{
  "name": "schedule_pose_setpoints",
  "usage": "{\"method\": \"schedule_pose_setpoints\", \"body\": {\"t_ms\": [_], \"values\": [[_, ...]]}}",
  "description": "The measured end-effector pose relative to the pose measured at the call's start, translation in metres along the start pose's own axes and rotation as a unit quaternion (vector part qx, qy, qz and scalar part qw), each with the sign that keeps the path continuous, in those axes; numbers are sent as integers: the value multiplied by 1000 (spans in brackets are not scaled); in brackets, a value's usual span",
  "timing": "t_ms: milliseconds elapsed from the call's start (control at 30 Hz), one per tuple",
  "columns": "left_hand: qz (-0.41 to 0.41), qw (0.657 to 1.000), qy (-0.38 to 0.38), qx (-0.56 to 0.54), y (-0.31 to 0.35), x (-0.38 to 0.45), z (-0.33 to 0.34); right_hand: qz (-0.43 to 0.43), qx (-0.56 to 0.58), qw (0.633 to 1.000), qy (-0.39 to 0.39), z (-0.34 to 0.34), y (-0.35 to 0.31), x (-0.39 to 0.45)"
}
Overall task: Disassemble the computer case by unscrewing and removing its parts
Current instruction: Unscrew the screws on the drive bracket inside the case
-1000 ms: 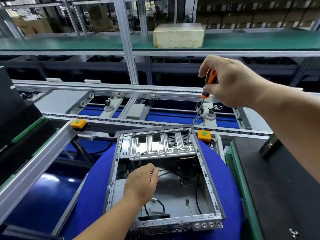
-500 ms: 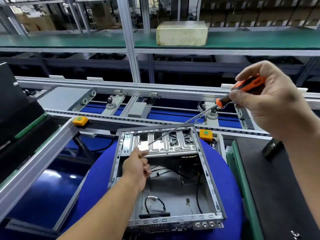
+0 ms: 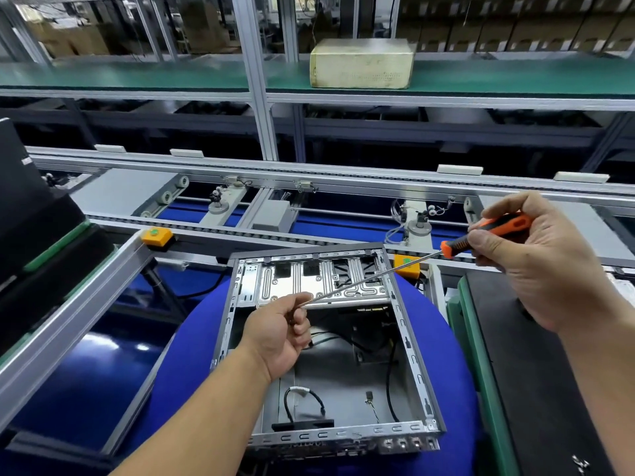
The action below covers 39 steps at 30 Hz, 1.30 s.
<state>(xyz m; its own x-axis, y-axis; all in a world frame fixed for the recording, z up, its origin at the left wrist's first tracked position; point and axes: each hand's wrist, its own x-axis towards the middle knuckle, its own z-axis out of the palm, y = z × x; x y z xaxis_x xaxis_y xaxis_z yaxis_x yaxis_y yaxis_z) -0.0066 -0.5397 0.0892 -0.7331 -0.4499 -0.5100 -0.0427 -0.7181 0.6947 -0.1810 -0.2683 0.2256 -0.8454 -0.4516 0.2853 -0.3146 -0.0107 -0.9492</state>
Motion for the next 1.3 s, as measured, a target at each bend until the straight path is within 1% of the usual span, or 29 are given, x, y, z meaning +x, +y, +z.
{"method": "schedule_pose_setpoints", "body": {"t_ms": [133,267,400,467,500,567,633,700,767,867,933,1133,1300], "values": [[12,999,36,20,-8,2,-10,22,-8,1000,5,-1,6,-5],[18,997,70,6,-13,4,-22,19,-23,1000,10,-1,10,-6],[20,997,74,-21,-14,1,-30,-22,-71,996,44,0,7,-4],[37,996,84,10,-17,-2,-33,-66,-117,989,59,1,1,-3],[59,993,92,50,-19,-4,-34,-89,-137,985,64,2,-2,-2],[122,975,98,160,-25,-7,-37,-128,-178,973,71,5,-9,0],[195,941,79,264,-31,-10,-40,-158,-211,962,75,8,-15,2],[253,902,54,345,-38,-15,-44,-163,-232,957,63,12,-20,5],[275,873,36,401,-44,-18,-47,-162,-263,950,47,15,-24,8],[279,830,27,483,-49,-20,-49,-167,-291,942,34,18,-28,12],[275,821,29,499,-49,-20,-49,-169,-296,940,27,20,-32,14],[270,813,26,515,-51,-20,-52,-203,-312,928,28,19,-41,17],[268,811,32,519,-52,-19,-53,-194,-317,928,6,18,-38,18]]}}
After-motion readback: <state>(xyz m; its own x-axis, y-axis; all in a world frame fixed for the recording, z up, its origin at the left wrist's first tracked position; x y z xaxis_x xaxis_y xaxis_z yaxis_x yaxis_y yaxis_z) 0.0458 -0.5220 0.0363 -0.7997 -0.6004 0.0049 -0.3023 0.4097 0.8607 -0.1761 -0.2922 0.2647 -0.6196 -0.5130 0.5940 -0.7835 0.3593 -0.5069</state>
